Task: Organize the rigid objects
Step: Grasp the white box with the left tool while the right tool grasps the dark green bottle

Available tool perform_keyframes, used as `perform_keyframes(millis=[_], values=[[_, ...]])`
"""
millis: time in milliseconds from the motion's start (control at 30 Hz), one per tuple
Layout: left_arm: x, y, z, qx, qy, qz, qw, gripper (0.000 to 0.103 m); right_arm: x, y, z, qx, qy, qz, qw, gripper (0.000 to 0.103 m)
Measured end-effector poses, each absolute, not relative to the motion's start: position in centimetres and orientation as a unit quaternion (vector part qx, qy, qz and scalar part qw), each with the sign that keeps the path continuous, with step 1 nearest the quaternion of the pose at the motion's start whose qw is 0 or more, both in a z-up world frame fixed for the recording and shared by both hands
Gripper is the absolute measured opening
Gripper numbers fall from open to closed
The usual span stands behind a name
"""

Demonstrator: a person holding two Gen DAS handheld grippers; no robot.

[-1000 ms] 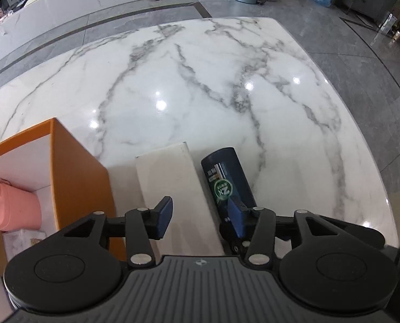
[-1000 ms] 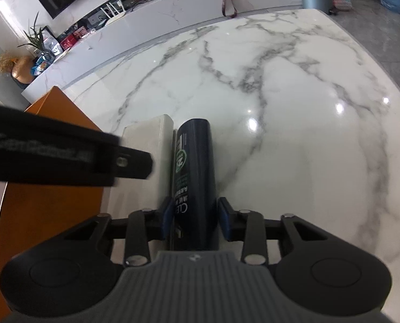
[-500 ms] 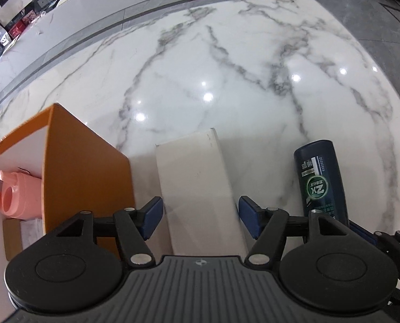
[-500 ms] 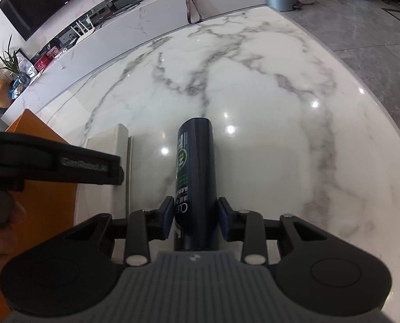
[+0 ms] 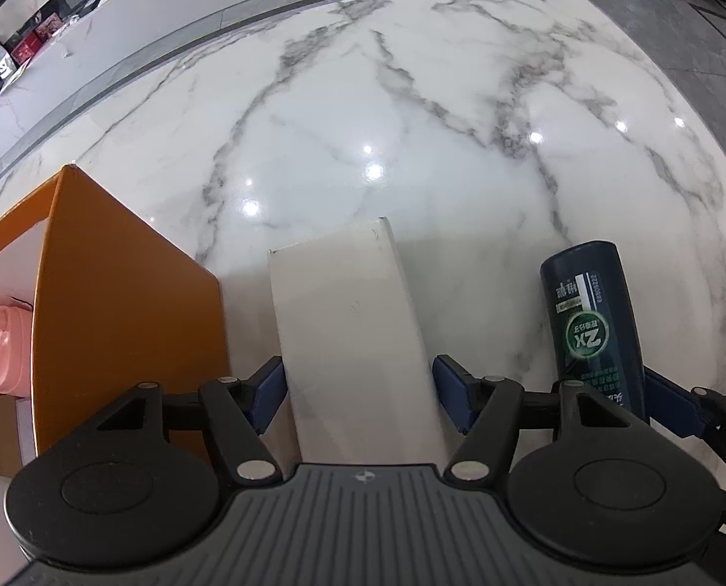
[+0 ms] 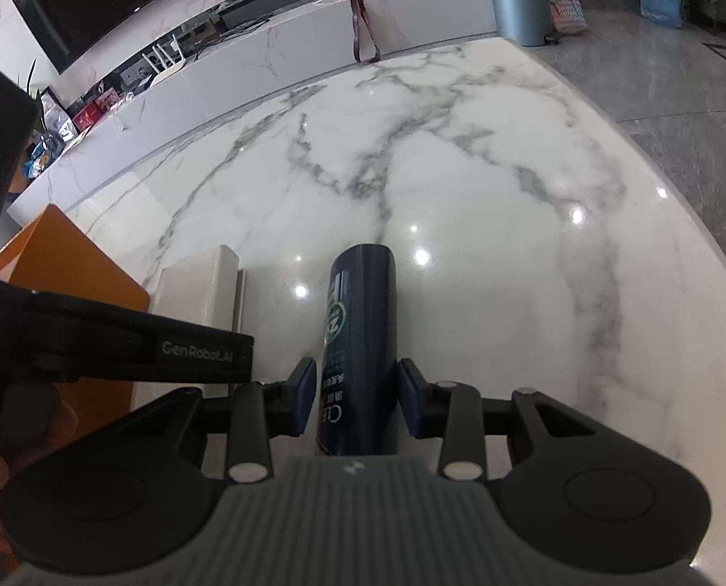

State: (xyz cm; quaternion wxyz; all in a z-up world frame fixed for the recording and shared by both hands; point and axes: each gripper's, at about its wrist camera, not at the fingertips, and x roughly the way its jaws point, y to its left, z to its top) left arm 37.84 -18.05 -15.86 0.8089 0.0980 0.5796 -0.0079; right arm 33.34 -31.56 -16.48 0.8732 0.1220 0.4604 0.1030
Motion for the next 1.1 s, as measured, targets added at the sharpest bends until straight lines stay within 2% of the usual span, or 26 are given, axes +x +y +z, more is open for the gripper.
perform_keyframes(millis=[400,1100], values=[[37.0,-16.9,-15.4,0.058,0.562,-0.034,0.824,0.073,33.3,-31.3,-16.6,0.12,0.454,0.111,0.876,0.035],[33.6,-16.7,-9.0,0.015,0.505,-0.107,0.856,0.07,31.8,-32.5,-15.2,0.167,0.413,0.126,0.887,0.035]])
